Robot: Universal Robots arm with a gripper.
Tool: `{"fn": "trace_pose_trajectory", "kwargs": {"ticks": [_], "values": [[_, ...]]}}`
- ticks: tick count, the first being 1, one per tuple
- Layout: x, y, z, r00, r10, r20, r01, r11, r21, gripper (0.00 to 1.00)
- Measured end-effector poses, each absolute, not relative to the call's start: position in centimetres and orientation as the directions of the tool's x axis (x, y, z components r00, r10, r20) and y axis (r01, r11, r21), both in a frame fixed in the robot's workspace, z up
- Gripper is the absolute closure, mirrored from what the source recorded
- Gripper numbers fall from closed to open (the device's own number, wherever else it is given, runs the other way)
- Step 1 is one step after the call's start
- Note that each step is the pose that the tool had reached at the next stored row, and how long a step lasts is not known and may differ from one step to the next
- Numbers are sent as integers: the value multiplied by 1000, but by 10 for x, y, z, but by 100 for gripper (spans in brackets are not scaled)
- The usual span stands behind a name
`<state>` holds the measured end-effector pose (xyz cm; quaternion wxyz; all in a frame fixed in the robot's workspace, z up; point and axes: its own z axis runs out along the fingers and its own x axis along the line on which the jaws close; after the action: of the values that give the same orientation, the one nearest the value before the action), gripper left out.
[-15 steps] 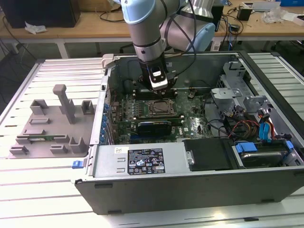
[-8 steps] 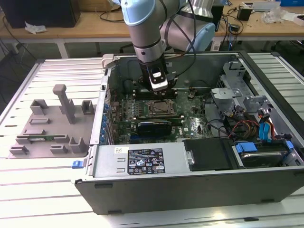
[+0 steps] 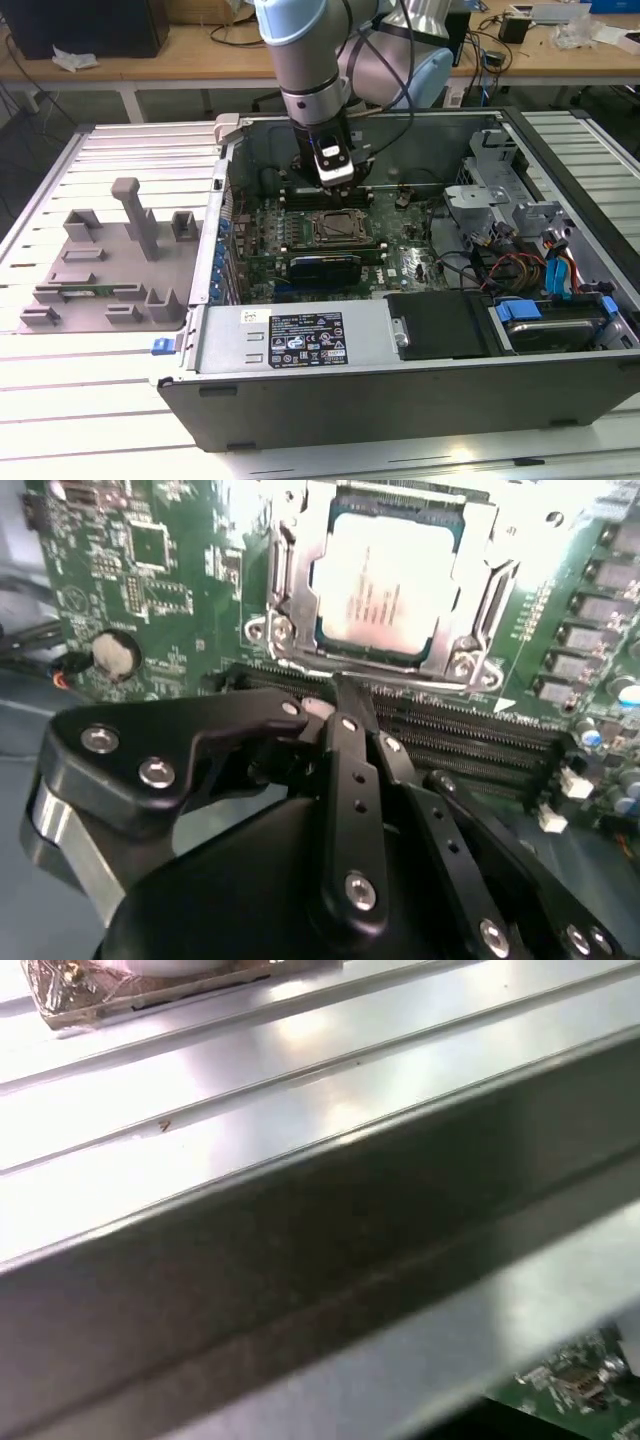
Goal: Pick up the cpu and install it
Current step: 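Install the first cpu locking lever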
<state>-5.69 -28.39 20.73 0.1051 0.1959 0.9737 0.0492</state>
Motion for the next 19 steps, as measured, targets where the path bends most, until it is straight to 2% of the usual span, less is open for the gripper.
{"fn": "trace_pose_trajectory", "kwargs": {"ticks": [1, 3, 5, 11, 16, 17, 19], "values": [[-57, -284, 209, -901, 388, -193, 371, 921, 119, 89], [-57, -284, 212, -901, 375, -217, 372, 927, 59, 89], [-57, -286, 212, -901, 368, -230, 373, 928, 27, 89], [-56, -303, 212, -901, 368, -230, 373, 928, 21, 89], [-56, -303, 212, -901, 368, -229, 373, 927, 21, 89], [-56, -304, 212, -902, 368, -226, 373, 927, 20, 89], [-55, -304, 212, -909, 368, -195, 374, 927, 7, 89]]}}
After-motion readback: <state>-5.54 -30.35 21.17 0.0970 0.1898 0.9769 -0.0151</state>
